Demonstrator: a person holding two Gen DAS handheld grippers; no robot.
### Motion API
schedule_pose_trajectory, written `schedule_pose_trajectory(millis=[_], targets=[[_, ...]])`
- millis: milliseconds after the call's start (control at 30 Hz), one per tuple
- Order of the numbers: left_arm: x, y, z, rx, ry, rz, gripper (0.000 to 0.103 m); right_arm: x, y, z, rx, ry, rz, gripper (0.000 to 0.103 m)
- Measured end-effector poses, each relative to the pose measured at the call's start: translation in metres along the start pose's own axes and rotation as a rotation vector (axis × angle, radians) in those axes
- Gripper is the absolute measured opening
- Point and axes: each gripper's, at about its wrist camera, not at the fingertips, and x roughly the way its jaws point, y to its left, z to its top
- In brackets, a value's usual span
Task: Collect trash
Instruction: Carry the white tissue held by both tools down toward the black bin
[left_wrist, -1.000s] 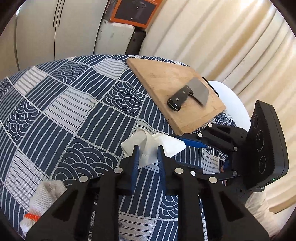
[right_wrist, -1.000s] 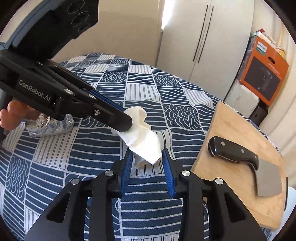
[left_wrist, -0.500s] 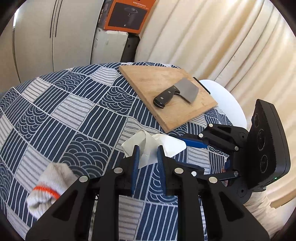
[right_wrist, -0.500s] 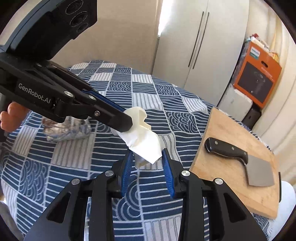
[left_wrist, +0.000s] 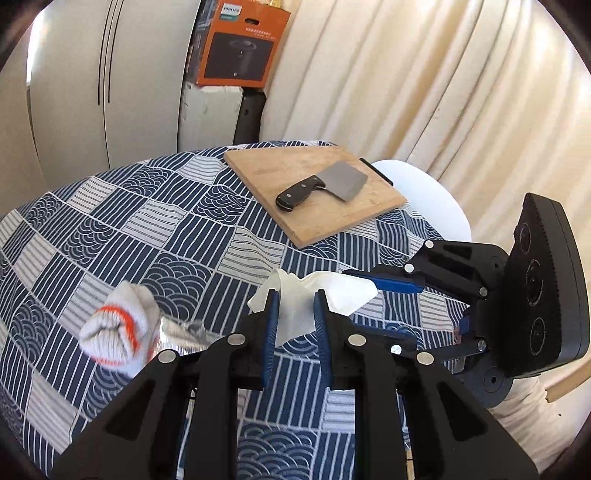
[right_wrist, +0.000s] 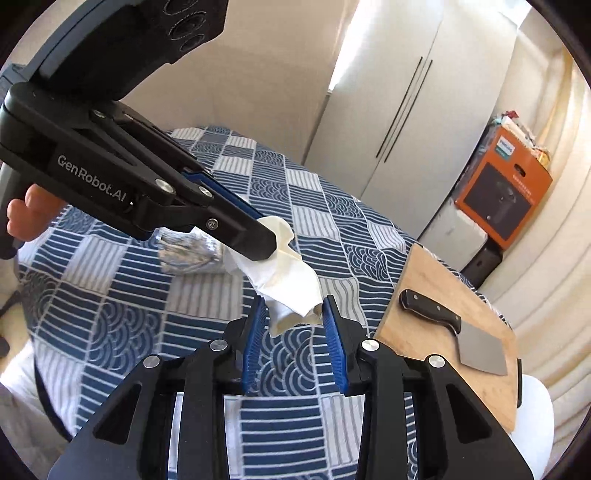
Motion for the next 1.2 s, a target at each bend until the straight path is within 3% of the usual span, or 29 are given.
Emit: schedule_pose_trajectory(millis=[567,1200], targets=[[-0.07,-0.03,-0.071,0.046,-0.044,0.03,0.02,-0.056,0.082,-0.007,0.014,-0.016,0.01,0.03],[-0.111,-0.042,-0.174,0.071,-0.055,0.045,0.02,-0.095,0.185,-0.041,-0.003,0.009,0.057,0.03]])
